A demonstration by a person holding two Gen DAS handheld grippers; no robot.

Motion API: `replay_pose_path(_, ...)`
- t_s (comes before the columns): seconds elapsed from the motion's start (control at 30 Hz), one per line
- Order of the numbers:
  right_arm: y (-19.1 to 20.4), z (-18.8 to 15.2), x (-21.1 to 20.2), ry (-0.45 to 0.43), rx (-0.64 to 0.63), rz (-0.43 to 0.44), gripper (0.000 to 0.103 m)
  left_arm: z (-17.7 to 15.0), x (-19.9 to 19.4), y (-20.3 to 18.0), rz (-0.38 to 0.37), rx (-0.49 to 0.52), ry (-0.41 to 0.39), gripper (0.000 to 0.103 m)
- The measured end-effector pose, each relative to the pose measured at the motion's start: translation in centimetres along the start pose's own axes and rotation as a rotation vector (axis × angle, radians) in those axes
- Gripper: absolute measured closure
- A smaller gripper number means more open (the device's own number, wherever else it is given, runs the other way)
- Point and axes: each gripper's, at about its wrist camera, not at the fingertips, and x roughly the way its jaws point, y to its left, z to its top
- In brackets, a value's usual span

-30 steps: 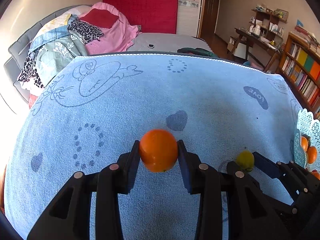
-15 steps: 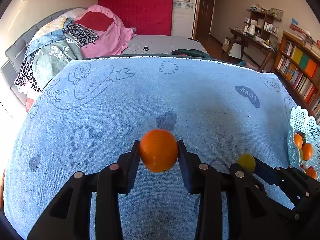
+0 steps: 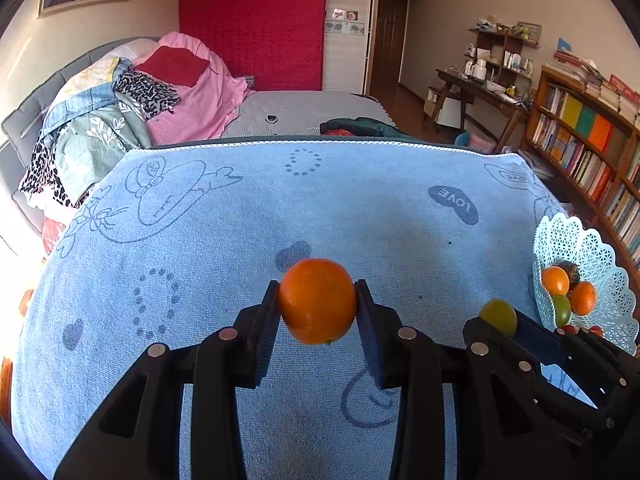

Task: Organize fruits
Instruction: 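Carry the orange and green tomato over the lattice basket with both grippers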

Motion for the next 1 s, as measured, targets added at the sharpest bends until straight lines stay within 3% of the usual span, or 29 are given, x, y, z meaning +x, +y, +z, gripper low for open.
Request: replay_pose_path(1.0,-3.7,-0.3,-4.3,-0.062,0.079,-0.052,0.074,-0.6,-2.2,-4.5,-0.057,0.107,-0.051,0.066)
